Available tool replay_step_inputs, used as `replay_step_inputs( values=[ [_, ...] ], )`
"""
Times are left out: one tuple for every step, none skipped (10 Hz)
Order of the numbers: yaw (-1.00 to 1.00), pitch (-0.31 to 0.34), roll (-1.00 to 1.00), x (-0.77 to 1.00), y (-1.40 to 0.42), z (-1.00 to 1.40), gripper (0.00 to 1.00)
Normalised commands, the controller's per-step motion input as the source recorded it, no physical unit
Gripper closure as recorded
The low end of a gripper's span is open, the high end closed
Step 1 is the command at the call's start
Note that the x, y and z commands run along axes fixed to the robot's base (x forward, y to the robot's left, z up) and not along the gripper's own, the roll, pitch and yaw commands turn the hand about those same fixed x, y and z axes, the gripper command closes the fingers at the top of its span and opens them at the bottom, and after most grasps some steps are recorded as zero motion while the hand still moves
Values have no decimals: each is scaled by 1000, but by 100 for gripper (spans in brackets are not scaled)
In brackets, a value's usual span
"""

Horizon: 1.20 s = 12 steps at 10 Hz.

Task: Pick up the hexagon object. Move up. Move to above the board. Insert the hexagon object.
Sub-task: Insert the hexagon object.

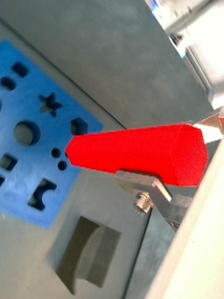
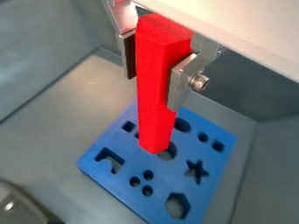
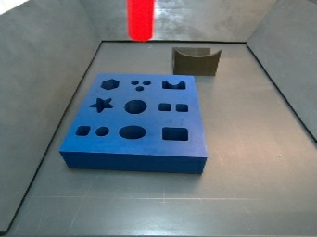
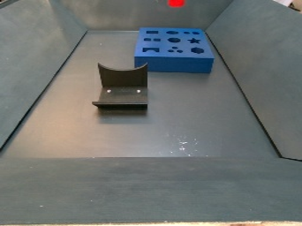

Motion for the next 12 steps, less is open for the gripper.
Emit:
replay_step_inputs(
  values=[
    [-51,0,0,-77,69,-46,100],
    [-103,-33,96,-817,591,-423,100],
    [-331,-4,10,-677,343,-286,100],
    [60,46,51,0,40,-117,100],
    [-289,74,77,171,274,-500,100],
    [-409,24,69,326,143,-557,100],
    [-989,-14,0,106,29,-409,100],
    [-751,0,0,0,0,0,100],
    [0,-1,0,-91,0,-71,100],
    [-277,-114,-99,-931,0,-603,100],
    [-269,-89,-141,-937,0,-657,100],
    [37,-44,-40,-26,0,-63,100]
  ],
)
